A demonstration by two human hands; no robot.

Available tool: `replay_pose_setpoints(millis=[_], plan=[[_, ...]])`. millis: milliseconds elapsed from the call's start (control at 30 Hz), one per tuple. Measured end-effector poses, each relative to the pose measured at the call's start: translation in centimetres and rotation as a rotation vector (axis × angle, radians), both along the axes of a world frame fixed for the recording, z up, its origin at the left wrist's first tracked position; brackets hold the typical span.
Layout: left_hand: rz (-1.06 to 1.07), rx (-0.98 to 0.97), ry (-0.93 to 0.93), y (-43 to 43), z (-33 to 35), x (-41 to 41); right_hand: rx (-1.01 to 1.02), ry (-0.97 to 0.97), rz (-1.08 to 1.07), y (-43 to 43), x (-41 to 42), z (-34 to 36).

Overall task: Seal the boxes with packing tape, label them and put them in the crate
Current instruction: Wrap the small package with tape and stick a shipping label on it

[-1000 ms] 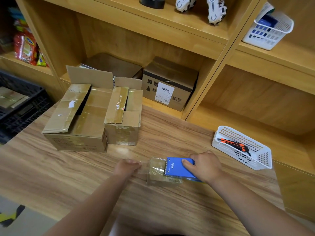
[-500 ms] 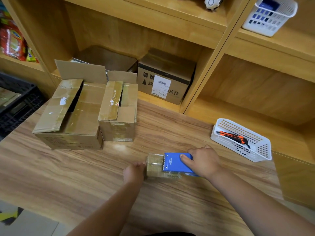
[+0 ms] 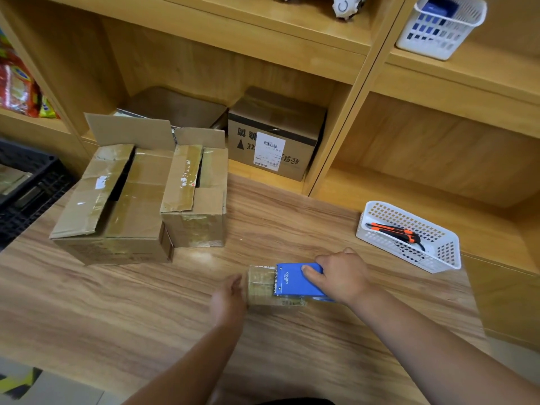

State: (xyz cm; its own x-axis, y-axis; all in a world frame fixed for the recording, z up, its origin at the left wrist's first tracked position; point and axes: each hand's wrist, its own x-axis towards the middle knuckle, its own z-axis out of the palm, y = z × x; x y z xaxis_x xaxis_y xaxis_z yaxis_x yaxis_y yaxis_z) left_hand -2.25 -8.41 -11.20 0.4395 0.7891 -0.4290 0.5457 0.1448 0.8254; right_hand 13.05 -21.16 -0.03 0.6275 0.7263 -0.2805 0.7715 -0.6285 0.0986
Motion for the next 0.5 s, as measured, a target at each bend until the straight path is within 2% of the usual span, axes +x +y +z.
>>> replay_pose_setpoints(millis=[67,100,200,233,300,400,433,500], plan=[[0.118,-0.098,-0.252,-1.4,1.7,0.2,0.001,0.002,-0.004,-0.1,0.0,-0.1],[0.102,-0.122,-0.295,-2.0,2.4,0.2,0.006,0.004,-0.008,-0.2,0.0,-0.2],[-0.111,-0.174,-0.344,-2.7,3.1,-0.1,0.017,0.008,-0.01,-0.4,0.1,-0.3],[-0.195,-0.128,-0.315,-2.3,2.9,-0.2,0.015,0.008,-0.009,-0.5,0.1,-0.3],[-0.436,0.086,-0.152,-1.1,2.6,0.0,0.008,0.001,-0.008,-0.4,0.2,-0.4],[-0.932,0.556,0.159,0.3,2.6,1.4,0.015,-0.012,-0.004,-0.4,0.2,-0.4],[-1.05,0.69,0.247,0.5,2.8,2.0,0.018,-0.015,-0.002,-0.4,0.2,-0.4],[-1.153,0.865,0.389,0.6,3.1,3.0,0.024,-0.01,-0.001,-0.6,0.3,-0.4]])
